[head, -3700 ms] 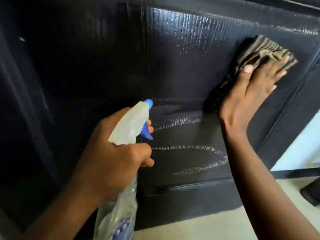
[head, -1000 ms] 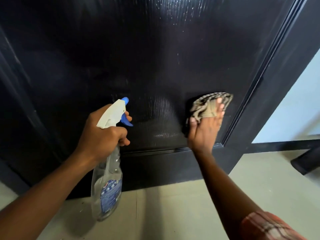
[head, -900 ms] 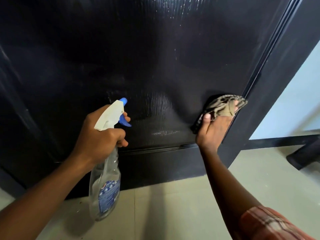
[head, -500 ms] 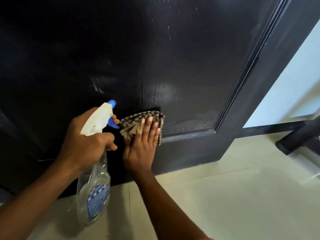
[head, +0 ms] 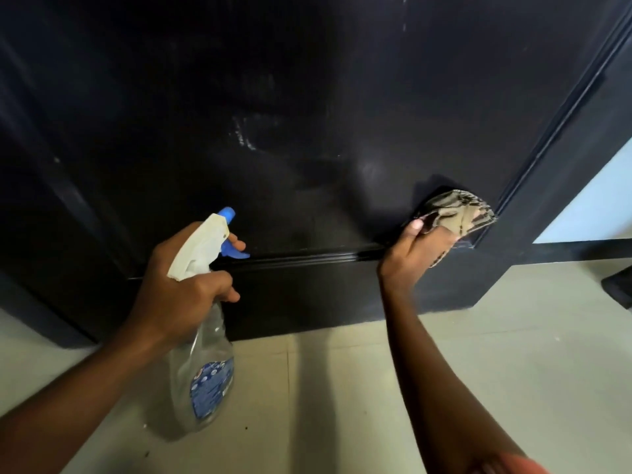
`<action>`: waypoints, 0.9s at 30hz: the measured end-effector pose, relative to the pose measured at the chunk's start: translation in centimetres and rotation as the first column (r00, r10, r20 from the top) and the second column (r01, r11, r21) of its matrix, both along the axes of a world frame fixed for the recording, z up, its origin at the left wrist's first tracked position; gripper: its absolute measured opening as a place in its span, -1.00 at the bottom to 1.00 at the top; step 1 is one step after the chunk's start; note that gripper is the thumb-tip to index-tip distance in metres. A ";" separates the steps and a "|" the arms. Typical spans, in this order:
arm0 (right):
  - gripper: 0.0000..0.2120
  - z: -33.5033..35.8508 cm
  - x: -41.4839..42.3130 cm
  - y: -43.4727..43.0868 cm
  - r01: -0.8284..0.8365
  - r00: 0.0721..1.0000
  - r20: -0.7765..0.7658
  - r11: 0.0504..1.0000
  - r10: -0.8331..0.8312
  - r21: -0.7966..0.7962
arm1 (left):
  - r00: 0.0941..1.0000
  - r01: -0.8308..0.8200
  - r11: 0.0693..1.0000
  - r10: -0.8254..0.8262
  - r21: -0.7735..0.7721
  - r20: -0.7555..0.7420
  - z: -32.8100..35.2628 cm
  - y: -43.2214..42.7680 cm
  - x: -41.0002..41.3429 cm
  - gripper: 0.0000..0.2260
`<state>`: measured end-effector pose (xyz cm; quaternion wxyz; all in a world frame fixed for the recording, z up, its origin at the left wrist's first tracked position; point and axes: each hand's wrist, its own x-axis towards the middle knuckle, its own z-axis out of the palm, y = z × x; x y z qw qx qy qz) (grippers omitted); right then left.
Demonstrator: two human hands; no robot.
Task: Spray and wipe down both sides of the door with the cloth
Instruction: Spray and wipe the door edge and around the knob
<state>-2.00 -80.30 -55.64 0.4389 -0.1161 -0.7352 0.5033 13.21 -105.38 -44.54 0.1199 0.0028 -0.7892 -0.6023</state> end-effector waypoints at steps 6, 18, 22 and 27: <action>-0.27 -0.2 4.3 -17.7 -0.134 0.986 -0.069 0.964 0.153 0.229 | 0.994 -0.103 0.994 0.102 -0.019 -0.036 0.2 -3.1 0.5 -0.61; -0.20 -0.7 6.7 -26.1 -0.184 0.933 -0.067 0.628 0.354 0.757 | 0.954 -0.300 0.954 0.300 -0.017 -0.027 1.0 -10.7 4.5 -0.55; -0.24 1.3 5.3 -20.3 -0.158 0.966 -0.073 0.785 0.250 0.599 | 0.941 -0.338 0.941 0.338 -0.026 0.000 1.4 -11.3 4.7 -0.62; -0.23 5.2 1.9 -12.9 -0.056 0.993 -0.092 0.986 0.070 0.157 | 0.942 -0.336 0.941 0.337 0.039 -0.015 2.4 -11.9 5.0 -0.72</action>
